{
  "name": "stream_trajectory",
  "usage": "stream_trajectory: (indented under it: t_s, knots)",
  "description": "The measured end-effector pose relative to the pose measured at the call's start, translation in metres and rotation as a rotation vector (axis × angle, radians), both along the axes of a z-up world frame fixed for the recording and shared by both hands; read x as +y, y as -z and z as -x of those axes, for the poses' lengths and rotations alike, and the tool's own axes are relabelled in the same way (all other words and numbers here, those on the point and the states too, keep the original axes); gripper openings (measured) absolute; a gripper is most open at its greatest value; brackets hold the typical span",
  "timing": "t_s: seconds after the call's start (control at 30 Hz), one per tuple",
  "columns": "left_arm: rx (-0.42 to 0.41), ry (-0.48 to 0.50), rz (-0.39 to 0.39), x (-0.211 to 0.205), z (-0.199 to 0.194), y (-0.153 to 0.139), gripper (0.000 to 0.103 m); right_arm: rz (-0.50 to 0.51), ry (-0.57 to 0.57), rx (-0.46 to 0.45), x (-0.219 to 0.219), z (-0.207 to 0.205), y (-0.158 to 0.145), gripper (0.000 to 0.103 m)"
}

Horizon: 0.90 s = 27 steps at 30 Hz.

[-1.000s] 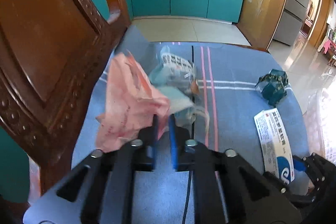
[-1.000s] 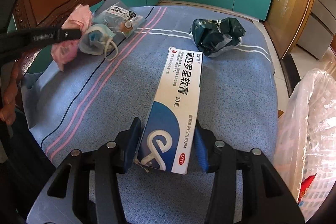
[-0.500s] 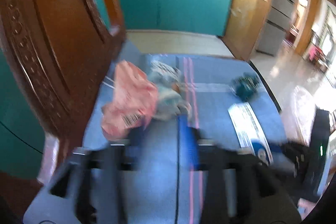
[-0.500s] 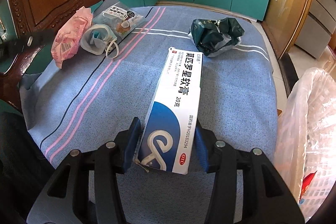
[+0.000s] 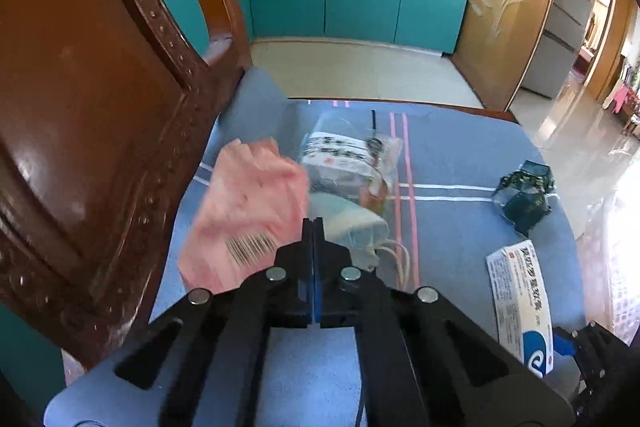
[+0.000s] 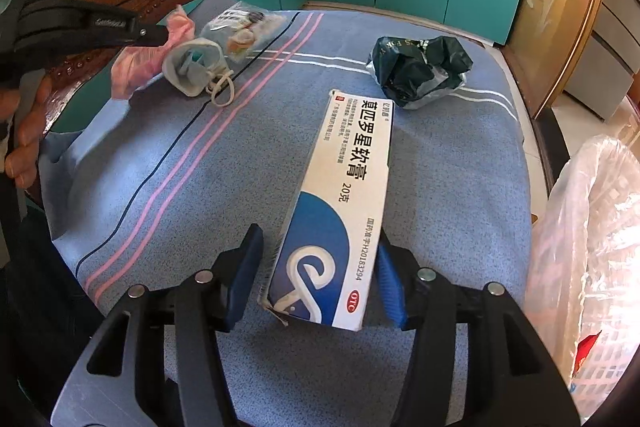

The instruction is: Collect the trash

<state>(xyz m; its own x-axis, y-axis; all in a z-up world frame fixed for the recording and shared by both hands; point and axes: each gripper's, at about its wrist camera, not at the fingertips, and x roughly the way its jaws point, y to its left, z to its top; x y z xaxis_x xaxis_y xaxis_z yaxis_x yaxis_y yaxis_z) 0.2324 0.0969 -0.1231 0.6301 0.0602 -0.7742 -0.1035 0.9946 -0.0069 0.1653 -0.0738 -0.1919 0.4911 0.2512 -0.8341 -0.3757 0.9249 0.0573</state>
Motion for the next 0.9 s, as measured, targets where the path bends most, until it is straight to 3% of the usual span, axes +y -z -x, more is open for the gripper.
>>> stream_trajectory:
  t_s: [0.23,0.4,0.43,0.53,0.57,0.77,0.9]
  knots:
    - [-0.149,0.062,0.132,0.004,0.056,-0.032,0.002,-0.002,0.002,-0.001,0.001,-0.001,0.001,0.054]
    - [-0.115,0.075,0.113,0.004,0.075,-0.029,0.002,-0.015,0.007,0.007,0.001,-0.002,0.002,0.057]
    - [-0.099,0.066,0.102,0.004,0.077,-0.023,0.008,-0.023,0.005,0.011,0.001,-0.002,0.002,0.061]
    - [-0.045,0.030,0.107,0.008,0.079,-0.004,0.044,-0.024,-0.002,0.019,0.006,-0.003,0.003,0.067]
    - [-0.035,0.019,0.120,0.010,0.079,0.000,0.050,-0.020,-0.001,0.020,0.006,-0.004,0.002,0.068]
    - [0.016,0.013,0.176,0.016,0.094,0.021,0.053,-0.118,0.024,-0.064,0.001,-0.016,-0.032,0.068]
    - [0.043,0.041,0.181,0.006,0.113,0.032,0.055,-0.232,-0.029,-0.041,0.020,-0.044,-0.052,0.068]
